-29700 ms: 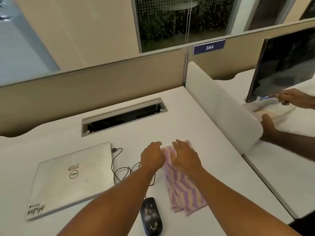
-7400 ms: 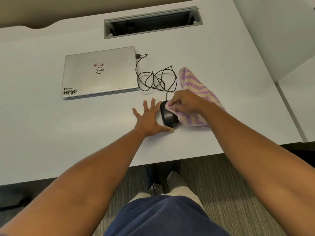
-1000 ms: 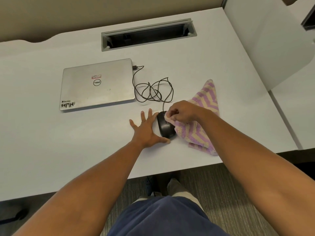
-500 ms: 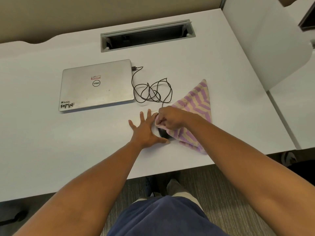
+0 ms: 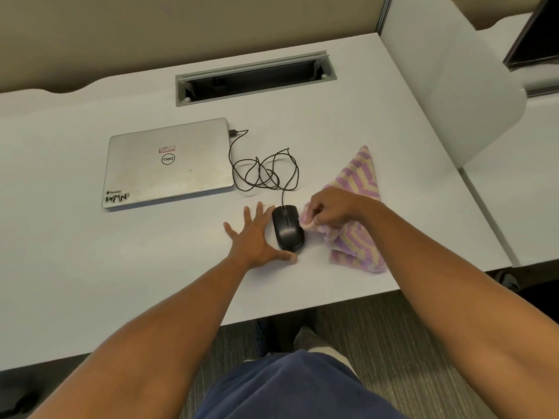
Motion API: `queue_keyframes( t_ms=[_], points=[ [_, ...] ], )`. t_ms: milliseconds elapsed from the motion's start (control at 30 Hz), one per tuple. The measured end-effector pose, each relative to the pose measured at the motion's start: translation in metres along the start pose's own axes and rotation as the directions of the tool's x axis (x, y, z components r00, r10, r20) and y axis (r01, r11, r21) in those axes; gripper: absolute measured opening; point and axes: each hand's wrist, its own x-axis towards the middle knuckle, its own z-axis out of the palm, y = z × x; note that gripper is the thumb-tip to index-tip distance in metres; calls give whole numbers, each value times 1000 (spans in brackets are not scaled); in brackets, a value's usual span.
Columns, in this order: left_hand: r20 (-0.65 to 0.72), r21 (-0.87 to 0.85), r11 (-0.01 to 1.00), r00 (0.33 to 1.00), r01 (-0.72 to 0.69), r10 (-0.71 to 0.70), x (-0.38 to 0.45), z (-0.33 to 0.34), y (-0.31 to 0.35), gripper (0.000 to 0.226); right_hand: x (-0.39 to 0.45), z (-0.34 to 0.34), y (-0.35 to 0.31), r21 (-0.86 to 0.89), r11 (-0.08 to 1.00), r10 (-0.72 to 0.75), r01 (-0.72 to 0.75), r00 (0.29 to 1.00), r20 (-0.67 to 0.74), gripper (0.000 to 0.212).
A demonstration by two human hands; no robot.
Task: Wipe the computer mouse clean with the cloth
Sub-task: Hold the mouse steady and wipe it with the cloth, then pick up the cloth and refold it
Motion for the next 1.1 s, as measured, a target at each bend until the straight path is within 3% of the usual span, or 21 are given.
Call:
queue_keyframes(
  t_ms=[100, 200, 267, 367, 433, 567, 667, 767, 900, 1000, 1033, 1100],
  points=[
    [21, 3, 1000, 1000, 23, -23, -1, -2, 4, 143, -7, -9, 8, 327, 943, 129, -62, 974, -186, 13],
    [-84, -61, 998, 996, 18, -23, -13, -8, 17, 129, -7, -12, 16, 527, 843, 301, -111, 909, -288, 13],
    [-251, -121, 993, 968, -1, -30, -22, -10, 26, 103, -5, -14, 19, 599, 789, 391, -135, 862, -322, 19],
    [-534, -146, 981, 845, -125, 28, -21, -9, 34, 50, -6, -17, 22, 717, 685, 508, -126, 788, -346, 26],
    [-601, -166, 966, 797, -199, 61, -14, -10, 42, 27, -10, -21, 23, 773, 630, 539, -73, 758, -367, 29],
    [-538, -241, 938, 839, -249, 84, 5, -21, 75, 16, -14, -33, 26, 766, 639, 522, -75, 773, -360, 42],
    [-404, -332, 893, 901, -304, 157, 24, -25, 96, 28, -19, -44, 25, 846, 527, 593, -79, 748, -299, 48],
    [-288, -476, 800, 924, -366, 251, 39, -29, 117, 47, -26, -53, 26, 865, 499, 557, -55, 785, -271, 31],
    [-343, -492, 755, 893, -434, 290, 52, -37, 141, 32, -34, -67, 28, 851, 522, 474, 59, 809, -347, 29],
    [-378, -466, 785, 894, -408, 240, 62, -47, 152, 19, -38, -81, 27, 858, 502, 404, 109, 848, -344, 60],
    [-389, -467, 786, 892, -405, 229, 65, -52, 157, 19, -38, -85, 26, 834, 542, 387, 108, 848, -362, 67],
    [-408, -504, 764, 891, -402, 200, 69, -62, 166, 20, -37, -94, 25, 773, 622, 373, 125, 821, -432, 61]
  ],
)
